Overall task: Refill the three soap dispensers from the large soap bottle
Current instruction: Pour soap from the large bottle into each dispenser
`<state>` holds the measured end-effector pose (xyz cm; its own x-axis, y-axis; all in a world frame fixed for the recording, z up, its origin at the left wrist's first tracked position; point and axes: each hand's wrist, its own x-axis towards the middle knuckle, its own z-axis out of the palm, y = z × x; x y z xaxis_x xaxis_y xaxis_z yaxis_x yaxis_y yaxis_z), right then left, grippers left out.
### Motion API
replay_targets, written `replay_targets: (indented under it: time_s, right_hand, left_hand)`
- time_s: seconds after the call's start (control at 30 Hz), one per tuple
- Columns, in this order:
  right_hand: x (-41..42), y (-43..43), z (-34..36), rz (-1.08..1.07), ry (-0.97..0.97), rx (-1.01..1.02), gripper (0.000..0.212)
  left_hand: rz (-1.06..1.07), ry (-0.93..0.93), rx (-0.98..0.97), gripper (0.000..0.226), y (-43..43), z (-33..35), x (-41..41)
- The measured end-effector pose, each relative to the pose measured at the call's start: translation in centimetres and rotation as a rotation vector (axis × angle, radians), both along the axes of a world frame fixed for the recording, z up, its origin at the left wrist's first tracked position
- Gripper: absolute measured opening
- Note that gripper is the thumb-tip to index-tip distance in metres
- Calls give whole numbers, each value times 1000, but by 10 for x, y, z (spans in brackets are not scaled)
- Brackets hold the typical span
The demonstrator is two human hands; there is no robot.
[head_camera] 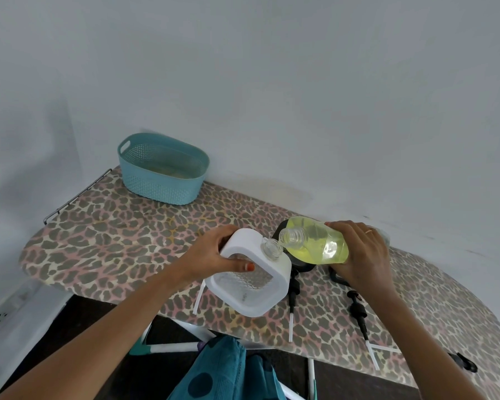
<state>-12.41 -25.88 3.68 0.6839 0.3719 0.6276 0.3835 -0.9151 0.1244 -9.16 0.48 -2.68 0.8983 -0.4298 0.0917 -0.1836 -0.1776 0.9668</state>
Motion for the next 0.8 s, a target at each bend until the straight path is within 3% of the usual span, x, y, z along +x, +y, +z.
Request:
replay_targets:
  time_s: [0.8]
  right_hand:
    - [2,-4,3,-2,-25,-34,52]
  left_hand:
    - [-15,12,-63,73,-4,-8,2]
